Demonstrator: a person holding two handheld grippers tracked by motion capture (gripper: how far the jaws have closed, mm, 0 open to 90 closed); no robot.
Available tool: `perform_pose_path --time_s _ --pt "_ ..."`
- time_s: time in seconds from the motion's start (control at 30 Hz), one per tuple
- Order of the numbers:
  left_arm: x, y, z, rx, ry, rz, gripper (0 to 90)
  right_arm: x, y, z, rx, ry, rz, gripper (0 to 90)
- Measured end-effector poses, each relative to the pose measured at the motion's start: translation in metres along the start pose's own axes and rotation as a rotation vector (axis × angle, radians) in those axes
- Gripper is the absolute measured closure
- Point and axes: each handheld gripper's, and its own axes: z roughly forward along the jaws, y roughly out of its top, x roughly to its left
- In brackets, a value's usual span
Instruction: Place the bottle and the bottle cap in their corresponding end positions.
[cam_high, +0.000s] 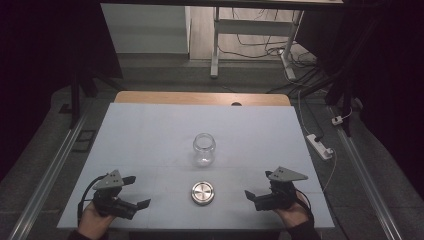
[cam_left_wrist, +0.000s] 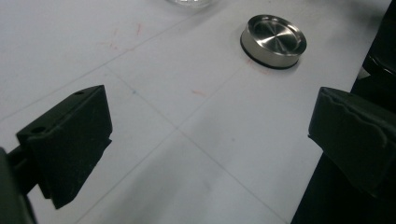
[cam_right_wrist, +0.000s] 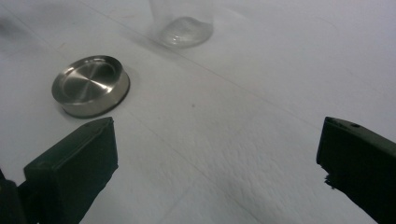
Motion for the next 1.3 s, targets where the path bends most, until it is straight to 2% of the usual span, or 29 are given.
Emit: perform_pose_path --time_s 0.17,0.37,0.7,0.9,1.3 --pt "0.0 -0.008 -0.005 0.011 0.027 -0.017 0.2 -0.005 -0.012 -0.011 0.008 -0.028 0.027 0.0" --pt "0.0 -0.016 -0.013 0.014 0.056 -0.033 0.2 -0.007 -0.024 -0.02 0.035 -0.077 0.029 0.0" --pt "0.003 -0.026 -0.025 0.001 0.084 -0.071 0.2 -0.011 -0.041 -0.042 0.02 -0.11 0.087 0.0" --pt "0.004 -0.031 -0.028 0.009 0.1 -0.086 0.2 -0.012 -0.049 -0.052 0.031 -0.129 0.124 0.0" --pt "0.005 -0.039 -0.033 0.027 0.127 -0.119 0.2 -0.012 -0.057 -0.065 0.046 -0.16 0.16 0.0"
